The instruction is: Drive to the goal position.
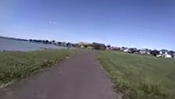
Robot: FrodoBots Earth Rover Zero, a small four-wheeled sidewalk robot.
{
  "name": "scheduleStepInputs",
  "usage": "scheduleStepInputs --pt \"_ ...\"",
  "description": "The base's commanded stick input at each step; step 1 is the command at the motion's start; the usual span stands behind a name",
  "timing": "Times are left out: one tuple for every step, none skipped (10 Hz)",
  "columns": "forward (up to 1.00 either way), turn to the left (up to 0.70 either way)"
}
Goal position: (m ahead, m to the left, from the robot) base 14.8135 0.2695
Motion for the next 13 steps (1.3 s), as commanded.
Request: scheduleStepInputs --pt "0.70 0.00" --pt "0.70 0.00" --pt "0.70 0.00" --pt "0.70 0.00" --pt "0.70 0.00" --pt "0.70 0.00" --pt "0.70 0.00" --pt "0.70 -0.03" --pt "0.70 -0.24" --pt "0.70 -0.35" --pt "0.70 0.00" --pt "0.70 0.00" --pt "0.70 0.00"
